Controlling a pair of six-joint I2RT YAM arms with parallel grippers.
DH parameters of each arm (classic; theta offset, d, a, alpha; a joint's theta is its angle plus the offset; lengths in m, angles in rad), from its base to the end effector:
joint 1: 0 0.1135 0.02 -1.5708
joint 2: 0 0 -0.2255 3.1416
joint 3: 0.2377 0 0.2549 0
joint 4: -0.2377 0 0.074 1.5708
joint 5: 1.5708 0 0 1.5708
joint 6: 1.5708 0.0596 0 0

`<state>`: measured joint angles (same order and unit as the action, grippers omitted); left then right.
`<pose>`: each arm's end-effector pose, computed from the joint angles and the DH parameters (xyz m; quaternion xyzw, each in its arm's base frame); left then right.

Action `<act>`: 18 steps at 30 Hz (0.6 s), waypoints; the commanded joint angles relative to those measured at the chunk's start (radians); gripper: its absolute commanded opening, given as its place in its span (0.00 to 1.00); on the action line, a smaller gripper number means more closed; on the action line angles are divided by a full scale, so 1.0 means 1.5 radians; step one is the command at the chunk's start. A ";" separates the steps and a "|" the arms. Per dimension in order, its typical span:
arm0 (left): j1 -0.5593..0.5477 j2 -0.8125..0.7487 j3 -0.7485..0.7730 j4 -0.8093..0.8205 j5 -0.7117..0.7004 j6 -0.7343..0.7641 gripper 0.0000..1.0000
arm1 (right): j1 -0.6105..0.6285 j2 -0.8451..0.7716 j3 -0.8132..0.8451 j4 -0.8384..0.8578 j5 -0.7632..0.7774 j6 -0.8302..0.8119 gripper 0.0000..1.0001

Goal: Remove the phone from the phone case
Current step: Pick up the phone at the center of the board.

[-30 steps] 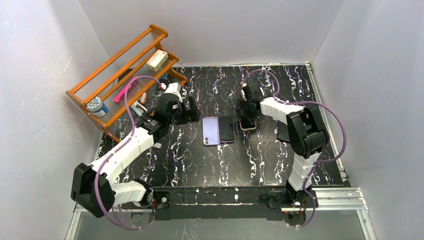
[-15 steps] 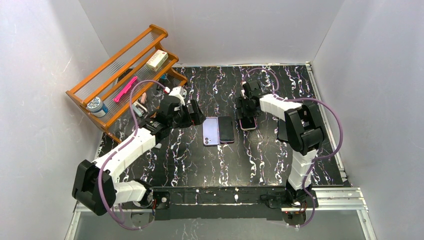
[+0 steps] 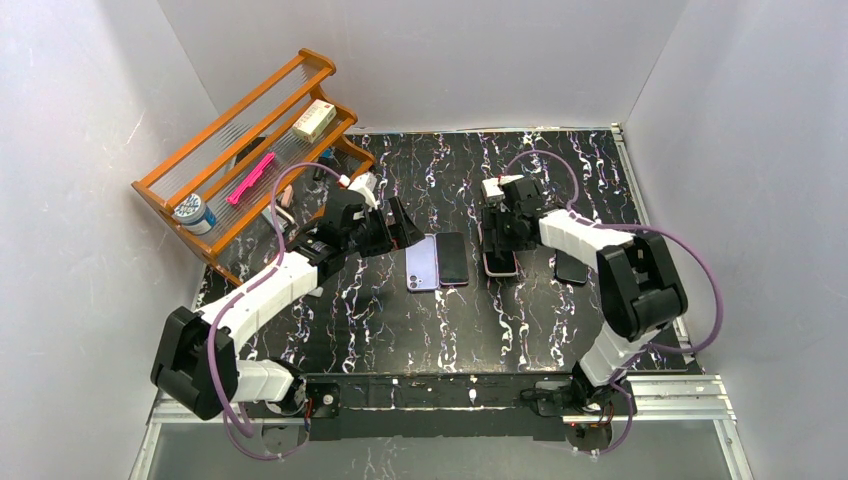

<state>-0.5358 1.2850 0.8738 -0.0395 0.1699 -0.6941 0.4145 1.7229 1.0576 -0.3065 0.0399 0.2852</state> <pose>0.2760 -0.1756 0.2280 -0.0218 0.8451 -0.3641 0.3909 0.3318 0.1434 0.1204 -0.0558 0.9537 0.0832 0.2836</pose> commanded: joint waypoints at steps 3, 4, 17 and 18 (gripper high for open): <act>-0.001 0.001 -0.011 0.048 0.035 -0.034 0.98 | 0.001 -0.123 -0.038 0.087 -0.060 0.044 0.01; -0.003 0.004 -0.013 0.053 0.035 -0.038 0.98 | 0.002 -0.139 -0.050 0.097 -0.068 0.050 0.01; -0.025 0.023 -0.038 0.152 0.047 -0.109 0.98 | 0.098 -0.307 -0.163 0.260 -0.098 0.134 0.01; -0.026 0.025 -0.040 0.161 0.050 -0.111 0.97 | 0.104 -0.312 -0.166 0.267 -0.097 0.137 0.01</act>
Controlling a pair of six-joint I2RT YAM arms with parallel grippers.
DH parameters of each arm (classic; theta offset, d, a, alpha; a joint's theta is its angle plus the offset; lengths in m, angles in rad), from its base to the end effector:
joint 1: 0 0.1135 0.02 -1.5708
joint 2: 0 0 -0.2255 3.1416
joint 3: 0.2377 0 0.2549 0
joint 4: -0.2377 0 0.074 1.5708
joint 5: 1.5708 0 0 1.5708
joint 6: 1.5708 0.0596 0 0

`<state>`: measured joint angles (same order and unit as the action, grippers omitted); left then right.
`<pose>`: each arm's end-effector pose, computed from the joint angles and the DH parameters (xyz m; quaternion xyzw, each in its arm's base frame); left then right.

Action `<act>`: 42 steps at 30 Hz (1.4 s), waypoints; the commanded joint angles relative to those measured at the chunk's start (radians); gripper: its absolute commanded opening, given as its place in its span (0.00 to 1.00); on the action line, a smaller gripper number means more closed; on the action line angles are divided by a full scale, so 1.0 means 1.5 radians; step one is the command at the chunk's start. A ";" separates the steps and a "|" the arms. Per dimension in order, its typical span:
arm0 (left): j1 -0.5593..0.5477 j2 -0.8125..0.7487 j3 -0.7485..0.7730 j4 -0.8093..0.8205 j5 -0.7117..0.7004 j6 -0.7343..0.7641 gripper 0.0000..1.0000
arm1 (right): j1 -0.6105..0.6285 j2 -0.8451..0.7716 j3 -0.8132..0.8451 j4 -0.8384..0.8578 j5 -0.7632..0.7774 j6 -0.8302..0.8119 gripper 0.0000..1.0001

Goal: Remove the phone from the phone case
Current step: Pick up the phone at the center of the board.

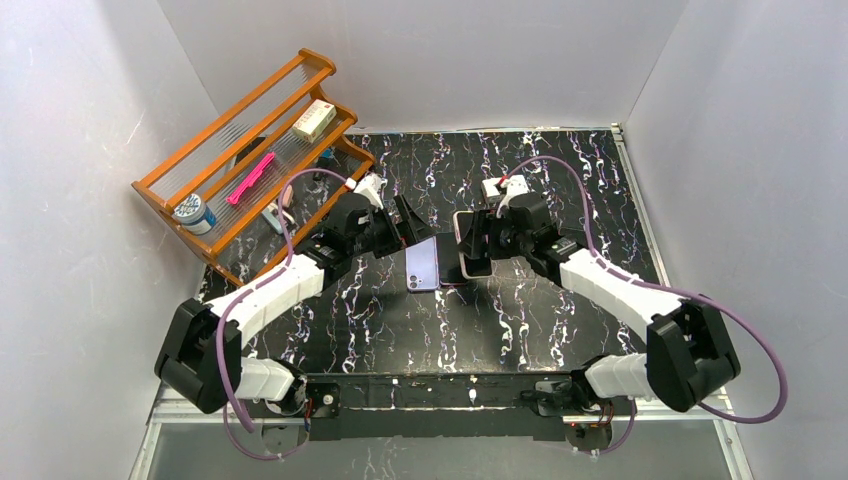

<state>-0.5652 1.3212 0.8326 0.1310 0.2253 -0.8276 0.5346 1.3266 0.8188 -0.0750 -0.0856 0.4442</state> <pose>0.2757 -0.1906 0.2225 -0.0433 0.8178 -0.4342 0.3753 0.2749 0.1687 0.1909 -0.0600 0.8778 0.2559 0.4004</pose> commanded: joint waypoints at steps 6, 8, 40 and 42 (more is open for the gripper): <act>-0.021 0.016 -0.012 0.076 0.015 -0.037 0.96 | 0.069 -0.065 -0.017 0.148 -0.015 0.048 0.01; -0.028 0.023 -0.008 0.081 0.013 -0.040 0.95 | 0.092 -0.065 -0.016 0.158 -0.007 0.048 0.01; -0.037 -0.032 -0.036 0.071 -0.063 -0.034 0.00 | 0.177 -0.050 -0.028 0.242 0.024 0.085 0.38; -0.029 -0.053 -0.048 0.077 -0.075 -0.043 0.00 | 0.170 -0.056 -0.034 0.247 0.009 0.099 0.57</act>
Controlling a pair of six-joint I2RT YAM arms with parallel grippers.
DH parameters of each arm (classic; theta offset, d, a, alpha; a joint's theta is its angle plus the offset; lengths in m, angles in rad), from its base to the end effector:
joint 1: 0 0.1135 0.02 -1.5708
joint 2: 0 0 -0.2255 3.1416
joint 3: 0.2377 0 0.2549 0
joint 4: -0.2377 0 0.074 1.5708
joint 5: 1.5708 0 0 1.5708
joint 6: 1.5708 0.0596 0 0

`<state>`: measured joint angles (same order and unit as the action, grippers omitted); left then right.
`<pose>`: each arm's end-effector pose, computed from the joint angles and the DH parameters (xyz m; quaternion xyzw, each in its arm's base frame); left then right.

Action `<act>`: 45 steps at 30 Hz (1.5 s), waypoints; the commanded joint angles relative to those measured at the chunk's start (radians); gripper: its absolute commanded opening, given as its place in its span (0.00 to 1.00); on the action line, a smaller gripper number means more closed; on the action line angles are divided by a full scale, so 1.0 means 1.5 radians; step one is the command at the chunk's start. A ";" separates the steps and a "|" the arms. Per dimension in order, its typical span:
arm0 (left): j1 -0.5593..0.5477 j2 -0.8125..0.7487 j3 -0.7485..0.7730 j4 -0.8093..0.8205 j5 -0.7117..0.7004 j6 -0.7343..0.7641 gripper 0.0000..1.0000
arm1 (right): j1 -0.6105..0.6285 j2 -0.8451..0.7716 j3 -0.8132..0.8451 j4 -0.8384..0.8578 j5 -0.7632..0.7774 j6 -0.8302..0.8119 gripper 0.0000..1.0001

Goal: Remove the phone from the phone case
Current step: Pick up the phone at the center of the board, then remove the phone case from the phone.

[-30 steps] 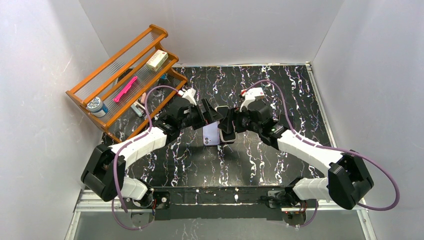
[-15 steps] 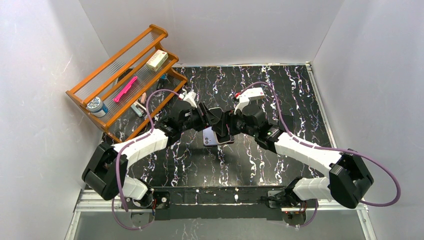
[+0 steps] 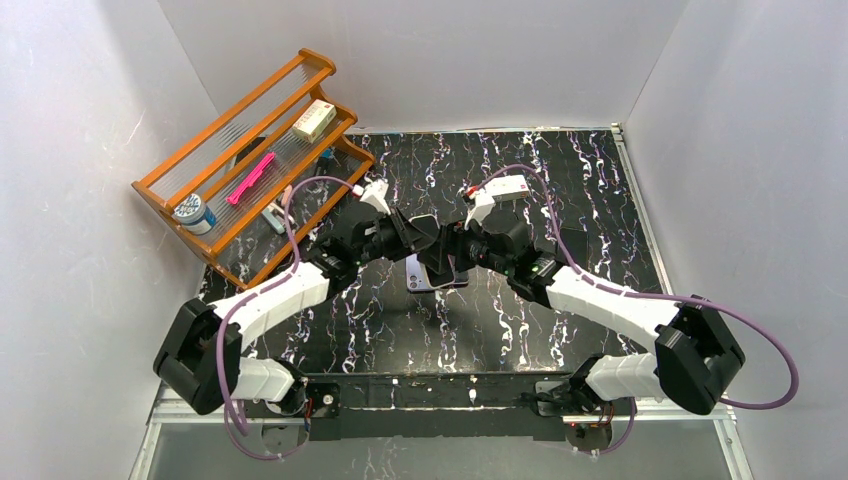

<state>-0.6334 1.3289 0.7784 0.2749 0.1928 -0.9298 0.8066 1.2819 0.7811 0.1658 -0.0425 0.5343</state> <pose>0.2641 -0.2081 0.2179 -0.0598 0.7937 -0.4775 0.3721 0.2251 0.2386 0.2195 -0.1228 0.8057 0.3734 0.4431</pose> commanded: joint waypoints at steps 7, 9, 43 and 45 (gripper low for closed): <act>0.071 -0.107 -0.063 0.011 -0.072 -0.050 0.00 | -0.027 -0.046 -0.071 0.167 -0.074 0.148 0.93; 0.084 -0.124 -0.087 0.044 -0.074 -0.084 0.00 | -0.027 -0.044 -0.098 0.211 -0.091 0.194 0.96; 0.098 -0.250 -0.281 0.357 -0.146 -0.378 0.00 | -0.017 0.079 -0.119 0.555 -0.251 0.378 0.63; 0.095 -0.250 -0.283 0.360 -0.147 -0.380 0.00 | -0.016 0.083 -0.113 0.557 -0.245 0.378 0.60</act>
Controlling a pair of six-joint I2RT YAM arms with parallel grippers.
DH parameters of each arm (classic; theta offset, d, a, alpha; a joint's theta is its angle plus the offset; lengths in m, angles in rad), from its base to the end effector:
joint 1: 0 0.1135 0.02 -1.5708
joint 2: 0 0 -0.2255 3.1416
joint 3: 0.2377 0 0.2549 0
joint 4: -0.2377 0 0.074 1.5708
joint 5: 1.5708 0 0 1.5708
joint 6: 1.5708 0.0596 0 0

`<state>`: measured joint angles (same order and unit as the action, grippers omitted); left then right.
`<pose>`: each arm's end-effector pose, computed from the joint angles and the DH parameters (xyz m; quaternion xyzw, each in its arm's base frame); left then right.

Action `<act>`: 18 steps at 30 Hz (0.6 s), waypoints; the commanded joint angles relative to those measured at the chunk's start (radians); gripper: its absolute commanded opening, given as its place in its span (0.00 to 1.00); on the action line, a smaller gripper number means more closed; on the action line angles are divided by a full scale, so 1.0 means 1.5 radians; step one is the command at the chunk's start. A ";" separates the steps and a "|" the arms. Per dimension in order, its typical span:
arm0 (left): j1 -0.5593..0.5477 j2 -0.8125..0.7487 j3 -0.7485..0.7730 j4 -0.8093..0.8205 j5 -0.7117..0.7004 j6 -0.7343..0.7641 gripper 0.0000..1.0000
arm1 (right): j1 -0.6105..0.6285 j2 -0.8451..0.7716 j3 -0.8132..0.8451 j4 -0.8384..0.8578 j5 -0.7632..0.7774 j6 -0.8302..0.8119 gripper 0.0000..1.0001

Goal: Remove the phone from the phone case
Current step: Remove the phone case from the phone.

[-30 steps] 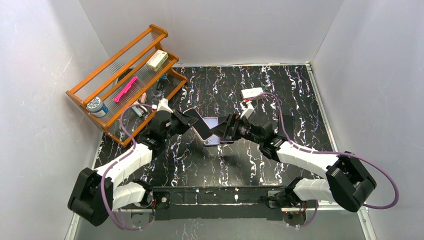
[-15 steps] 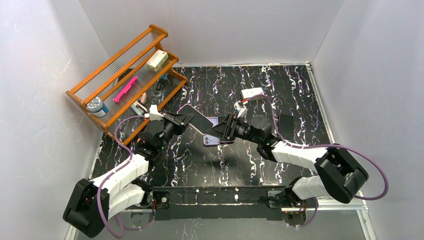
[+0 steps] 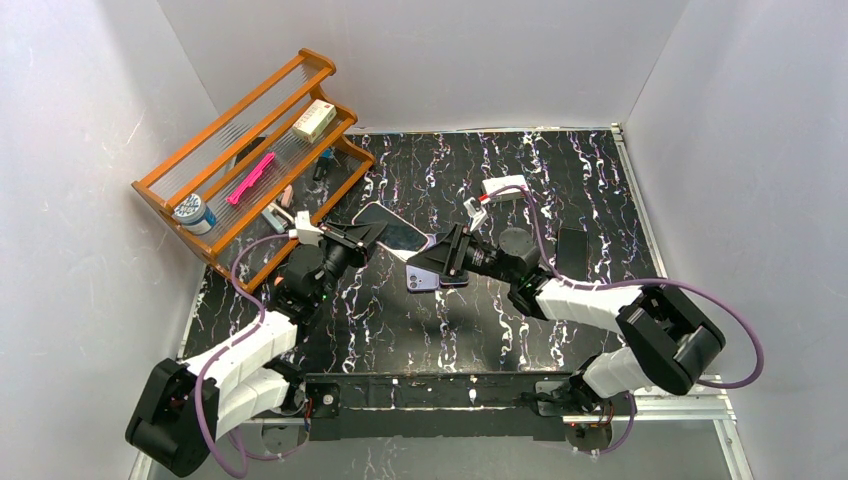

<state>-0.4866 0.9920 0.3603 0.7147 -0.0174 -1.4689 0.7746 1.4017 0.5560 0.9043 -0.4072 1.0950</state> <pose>0.2349 -0.1231 0.2155 -0.3250 0.5941 -0.6069 0.4161 0.2120 0.2405 0.1977 -0.0380 0.6868 0.6556 0.3116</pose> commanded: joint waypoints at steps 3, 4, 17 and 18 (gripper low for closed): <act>-0.005 -0.024 -0.008 0.070 -0.009 -0.025 0.00 | 0.008 0.013 0.044 0.077 -0.005 0.007 0.55; -0.005 -0.024 -0.010 0.072 -0.009 -0.028 0.00 | 0.009 0.017 0.047 0.080 -0.007 0.007 0.53; -0.008 -0.024 -0.019 0.077 -0.018 -0.039 0.00 | 0.016 0.037 0.050 0.113 -0.020 0.003 0.44; -0.008 -0.024 -0.019 0.077 -0.019 -0.039 0.00 | 0.016 0.037 0.051 0.112 -0.021 0.003 0.44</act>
<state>-0.4881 0.9867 0.3328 0.7559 -0.0299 -1.5188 0.7868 1.4563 0.5846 0.9886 -0.4213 1.1046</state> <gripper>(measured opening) 0.120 0.448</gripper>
